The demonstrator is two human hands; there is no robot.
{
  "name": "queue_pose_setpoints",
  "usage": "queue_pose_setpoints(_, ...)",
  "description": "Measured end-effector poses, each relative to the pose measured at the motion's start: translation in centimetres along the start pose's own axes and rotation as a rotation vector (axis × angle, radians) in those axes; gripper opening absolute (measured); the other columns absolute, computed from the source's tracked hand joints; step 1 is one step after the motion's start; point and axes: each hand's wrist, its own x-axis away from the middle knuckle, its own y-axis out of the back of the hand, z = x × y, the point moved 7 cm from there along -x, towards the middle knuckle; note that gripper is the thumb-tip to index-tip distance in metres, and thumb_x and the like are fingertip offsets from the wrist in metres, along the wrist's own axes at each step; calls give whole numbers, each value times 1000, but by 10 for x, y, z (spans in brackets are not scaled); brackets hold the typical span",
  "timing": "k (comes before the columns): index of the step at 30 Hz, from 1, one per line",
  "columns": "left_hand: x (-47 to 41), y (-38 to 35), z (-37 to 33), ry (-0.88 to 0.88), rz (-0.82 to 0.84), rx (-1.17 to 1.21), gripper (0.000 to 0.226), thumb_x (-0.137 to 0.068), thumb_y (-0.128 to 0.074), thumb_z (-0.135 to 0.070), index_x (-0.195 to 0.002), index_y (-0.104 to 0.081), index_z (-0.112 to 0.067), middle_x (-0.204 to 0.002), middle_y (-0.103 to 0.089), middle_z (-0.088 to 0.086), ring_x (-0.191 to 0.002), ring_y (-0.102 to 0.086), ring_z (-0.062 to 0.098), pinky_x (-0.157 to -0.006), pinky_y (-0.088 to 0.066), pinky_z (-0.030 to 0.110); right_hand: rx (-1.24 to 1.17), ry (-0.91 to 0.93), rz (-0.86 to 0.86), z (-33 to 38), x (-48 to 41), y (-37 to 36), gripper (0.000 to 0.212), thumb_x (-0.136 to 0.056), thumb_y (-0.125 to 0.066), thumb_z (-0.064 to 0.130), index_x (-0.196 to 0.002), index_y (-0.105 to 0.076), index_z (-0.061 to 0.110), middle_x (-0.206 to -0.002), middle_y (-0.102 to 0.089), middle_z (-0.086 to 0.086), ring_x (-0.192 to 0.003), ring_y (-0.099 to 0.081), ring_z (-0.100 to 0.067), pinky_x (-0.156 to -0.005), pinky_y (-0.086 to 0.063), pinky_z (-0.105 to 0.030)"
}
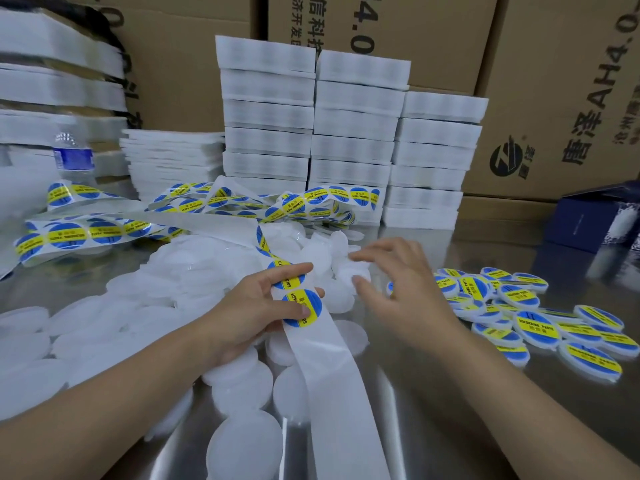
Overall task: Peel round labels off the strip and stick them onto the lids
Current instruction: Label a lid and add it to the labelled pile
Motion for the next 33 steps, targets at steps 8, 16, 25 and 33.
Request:
queue_pose_setpoints(8, 2, -5, -5, -70, 45, -301, 42, -77, -72, 3, -113, -69, -19, -79, -75, -3, -55, -64, 2, -57, -48, 9, 9, 210, 101, 46, 18, -22, 29, -80, -66, 27, -108, -71, 22, -90, -60, 0, -89, -53, -23, -81, -38, -32)
queue_pose_setpoints(16, 0, -3, -6, -115, 8, -372, 39, -74, -74, 5, -90, -78, -31, -94, -74, 4, -79, -69, 8, -71, -53, 16, 49, 199, -21, 45, 17, -16, 14, -72, -69, 21, -84, -77, 20, -73, -60, 0, -73, -55, -24, -68, -39, -33)
queue_pose_setpoints(25, -1, -4, -5, -114, 33, -376, 39, -76, -72, 7, -91, -78, -28, -94, -75, 1, -83, -70, 9, -70, -53, 18, 13, 193, -46, 47, 17, -13, 10, -68, -74, 16, -77, -77, 18, -69, -60, -3, -70, -57, -26, -64, -42, -37)
queue_pose_setpoints(33, -2, -1, -1, -67, 49, -299, 58, -74, -74, 8, -117, -65, -29, -92, -73, -5, -72, -69, 9, -63, -52, 15, -1, 176, 42, 48, 20, -17, 24, -81, -57, 38, -79, -76, 24, -73, -55, 5, -73, -47, -14, -70, -36, -30)
